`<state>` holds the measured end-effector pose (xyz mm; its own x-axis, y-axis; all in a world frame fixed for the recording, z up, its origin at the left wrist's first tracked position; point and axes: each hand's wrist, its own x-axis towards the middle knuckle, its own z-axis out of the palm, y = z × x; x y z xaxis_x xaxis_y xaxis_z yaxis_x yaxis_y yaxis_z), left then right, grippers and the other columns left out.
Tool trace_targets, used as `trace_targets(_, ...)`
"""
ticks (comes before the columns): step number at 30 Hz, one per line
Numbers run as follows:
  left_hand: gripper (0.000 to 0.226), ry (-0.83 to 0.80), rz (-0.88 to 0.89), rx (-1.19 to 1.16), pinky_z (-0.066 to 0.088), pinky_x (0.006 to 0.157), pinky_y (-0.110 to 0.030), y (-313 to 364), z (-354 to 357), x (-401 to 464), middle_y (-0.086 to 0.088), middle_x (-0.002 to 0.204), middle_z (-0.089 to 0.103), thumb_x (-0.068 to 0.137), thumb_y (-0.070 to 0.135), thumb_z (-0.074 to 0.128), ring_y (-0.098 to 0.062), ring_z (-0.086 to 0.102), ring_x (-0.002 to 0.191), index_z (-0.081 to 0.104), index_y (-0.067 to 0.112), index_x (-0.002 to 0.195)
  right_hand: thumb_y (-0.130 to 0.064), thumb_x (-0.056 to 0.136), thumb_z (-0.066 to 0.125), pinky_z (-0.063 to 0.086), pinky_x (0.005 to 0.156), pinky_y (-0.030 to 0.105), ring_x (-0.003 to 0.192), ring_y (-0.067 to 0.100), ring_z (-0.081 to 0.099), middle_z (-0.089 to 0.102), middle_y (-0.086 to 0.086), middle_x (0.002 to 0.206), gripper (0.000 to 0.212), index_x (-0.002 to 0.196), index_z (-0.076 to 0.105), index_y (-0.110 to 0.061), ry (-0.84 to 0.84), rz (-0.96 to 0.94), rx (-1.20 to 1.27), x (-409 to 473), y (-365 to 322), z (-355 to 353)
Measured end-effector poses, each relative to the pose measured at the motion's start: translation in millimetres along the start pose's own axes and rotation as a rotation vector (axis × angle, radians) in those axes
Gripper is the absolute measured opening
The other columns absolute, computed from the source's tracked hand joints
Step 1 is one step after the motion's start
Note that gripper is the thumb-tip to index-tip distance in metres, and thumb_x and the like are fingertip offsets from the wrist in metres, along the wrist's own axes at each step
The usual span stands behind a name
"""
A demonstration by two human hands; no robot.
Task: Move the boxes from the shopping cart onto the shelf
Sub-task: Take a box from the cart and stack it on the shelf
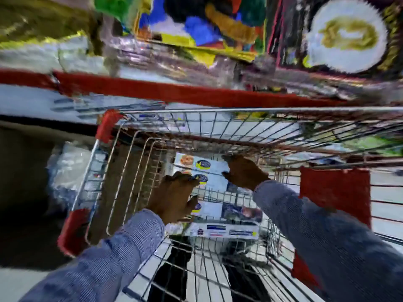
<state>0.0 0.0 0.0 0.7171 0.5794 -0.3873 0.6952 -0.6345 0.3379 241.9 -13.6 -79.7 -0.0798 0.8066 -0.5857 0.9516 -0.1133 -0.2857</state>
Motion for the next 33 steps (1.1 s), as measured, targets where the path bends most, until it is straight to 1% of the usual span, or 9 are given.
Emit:
trace_targets(3, 0.039, -0.027, 0.038, 0.0, 0.053, 0.08, -0.044, -8, 11, 9, -0.006, 0.105, 0.071, 0.079, 0.038, 0.048, -0.031, 0.062, 0.1, 0.063, 0.02, 0.11, -0.041, 0.096, 0.052, 0.041, 0.104, 0.045, 0.132, 0.036, 0.042, 0.041, 0.018, 0.148, 0.067, 0.15, 0.023, -0.014, -0.083, -0.039, -0.083, 12, 6, 4)
trace_targets(6, 0.038, -0.022, 0.088, -0.013, 0.054, 0.076, -0.043, -13, 21, 17, -0.009, 0.103, 0.072, 0.077, 0.025, 0.066, -0.034, 0.062, 0.093, 0.062, 0.016, 0.114, -0.044, 0.094, 0.054, 0.038, 0.104, 0.042, 0.131, 0.034, 0.046, 0.045, 0.015, 0.147, 0.065, 0.148, 0.031, -0.016, -0.048, -0.115, -0.085, 15, 13, 3)
trace_targets(10, 0.036, -0.036, 0.136, 0.072, 0.052, 0.078, -0.04, -12, 37, 44, -0.006, 0.098, 0.072, 0.071, 0.005, 0.066, -0.03, 0.064, 0.09, 0.065, 0.015, 0.106, -0.044, 0.091, 0.054, 0.049, 0.089, 0.044, 0.111, 0.041, 0.059, 0.059, 0.025, 0.127, 0.069, 0.141, 0.038, 0.0, -0.049, -0.183, -0.176, 20, 18, 1)
trace_targets(15, 0.06, -0.002, 0.122, 0.169, 0.048, 0.097, -0.054, -12, 66, 64, -0.021, 0.131, 0.061, 0.065, -0.01, 0.065, -0.04, 0.056, 0.119, 0.058, 0.002, 0.124, -0.032, 0.086, 0.058, 0.049, 0.081, 0.042, 0.101, 0.041, 0.061, 0.062, 0.026, 0.114, 0.06, 0.131, 0.042, 0.004, 0.062, -0.1, -0.189, 13, 18, -14)
trace_targets(20, 0.072, 0.03, 0.052, 0.19, 0.055, 0.087, -0.048, -10, 81, 70, -0.016, 0.111, 0.07, 0.055, -0.009, 0.079, -0.035, 0.066, 0.102, 0.059, 0.003, 0.124, -0.045, 0.075, 0.032, 0.054, 0.066, 0.045, 0.077, 0.043, 0.067, 0.068, 0.029, 0.091, 0.07, 0.118, 0.052, 0.008, 0.178, -0.151, -0.186, -15, 20, -28)
trace_targets(23, 0.062, 0.042, 0.048, 0.14, 0.057, 0.081, -0.051, -2, 72, 68, -0.021, 0.105, 0.071, 0.052, -0.015, 0.076, -0.039, 0.069, 0.094, 0.067, 0.002, 0.11, -0.04, 0.084, 0.047, 0.052, 0.069, 0.041, 0.084, 0.039, 0.066, 0.068, 0.024, 0.1, 0.058, 0.124, 0.049, 0.002, 0.278, -0.14, -0.243, -30, 12, -46)
trace_targets(25, 0.058, 0.025, 0.063, 0.099, 0.059, 0.073, -0.048, 8, 52, 61, -0.021, 0.099, 0.073, 0.046, -0.015, 0.076, -0.039, 0.071, 0.085, 0.07, 0.002, 0.1, -0.042, 0.083, 0.046, 0.051, 0.066, 0.039, 0.084, 0.036, 0.067, 0.07, 0.02, 0.099, 0.058, 0.126, 0.051, -0.002, 0.35, -0.157, -0.289, -46, 0, -65)
trace_targets(29, 0.068, 0.027, 0.051, 0.049, 0.061, 0.057, -0.035, 30, -12, 27, -0.012, 0.092, 0.077, 0.029, 0.006, 0.094, -0.031, 0.074, 0.076, 0.076, 0.01, 0.094, -0.044, 0.087, 0.051, 0.05, 0.07, 0.037, 0.093, 0.034, 0.065, 0.066, 0.013, 0.111, 0.052, 0.126, 0.047, -0.011, 0.428, -0.249, -0.212, -84, -30, -115)
trace_targets(33, 0.046, 0.126, -0.086, -0.255, 0.056, 0.086, -0.037, 62, -81, -17, -0.009, 0.128, 0.066, 0.078, 0.0, 0.073, -0.027, 0.068, 0.102, 0.066, 0.013, 0.122, -0.05, 0.087, 0.046, 0.051, 0.078, 0.04, 0.097, 0.035, 0.065, 0.065, 0.014, 0.114, 0.053, 0.123, 0.047, -0.011, 0.475, -0.322, -0.21, -130, -62, -177)
